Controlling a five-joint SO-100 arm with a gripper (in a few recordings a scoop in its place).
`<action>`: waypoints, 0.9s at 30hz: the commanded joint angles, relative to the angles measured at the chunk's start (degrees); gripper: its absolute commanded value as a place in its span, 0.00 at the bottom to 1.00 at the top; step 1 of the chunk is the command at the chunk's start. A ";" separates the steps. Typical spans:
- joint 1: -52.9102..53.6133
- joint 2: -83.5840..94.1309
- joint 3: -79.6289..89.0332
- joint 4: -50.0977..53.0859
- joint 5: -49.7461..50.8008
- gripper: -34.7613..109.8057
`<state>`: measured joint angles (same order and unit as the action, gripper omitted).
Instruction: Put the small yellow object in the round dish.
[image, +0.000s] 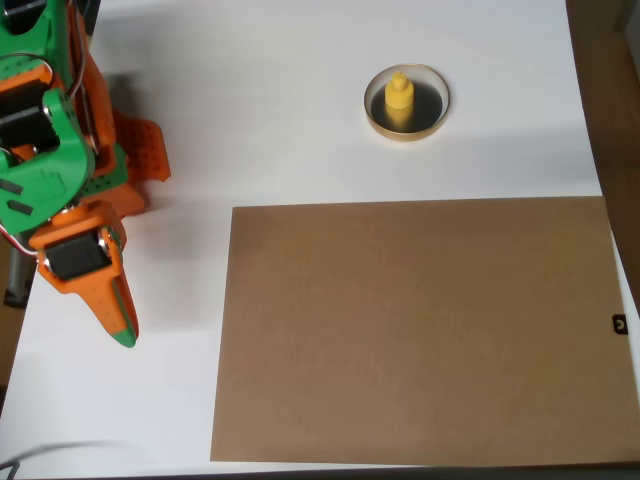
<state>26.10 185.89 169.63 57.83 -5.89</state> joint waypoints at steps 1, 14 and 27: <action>1.49 1.32 -0.35 1.76 -1.41 0.24; 5.80 1.76 -0.26 1.58 2.29 0.25; 1.85 1.32 -0.09 0.44 -1.14 0.24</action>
<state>27.16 185.89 169.63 58.80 -6.86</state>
